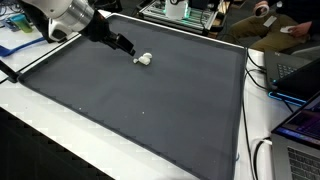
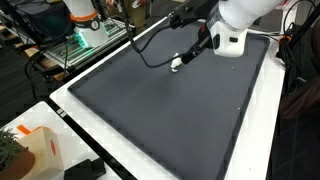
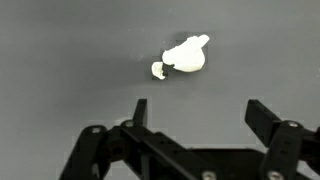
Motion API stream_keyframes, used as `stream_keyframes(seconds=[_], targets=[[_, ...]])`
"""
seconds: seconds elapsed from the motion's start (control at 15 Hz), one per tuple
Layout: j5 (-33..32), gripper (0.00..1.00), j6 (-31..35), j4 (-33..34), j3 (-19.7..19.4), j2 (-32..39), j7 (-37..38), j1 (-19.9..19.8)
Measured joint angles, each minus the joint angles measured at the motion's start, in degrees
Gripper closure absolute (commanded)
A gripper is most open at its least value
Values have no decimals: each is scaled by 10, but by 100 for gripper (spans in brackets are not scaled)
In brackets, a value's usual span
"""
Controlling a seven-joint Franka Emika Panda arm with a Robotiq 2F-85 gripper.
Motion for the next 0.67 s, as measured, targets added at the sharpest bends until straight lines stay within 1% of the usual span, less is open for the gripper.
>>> stream_keyframes(seconds=[0.47, 0.67], targets=[[0, 0, -50, 48, 6, 38, -10, -2], [0, 0, -52, 55, 5, 39, 1, -2]])
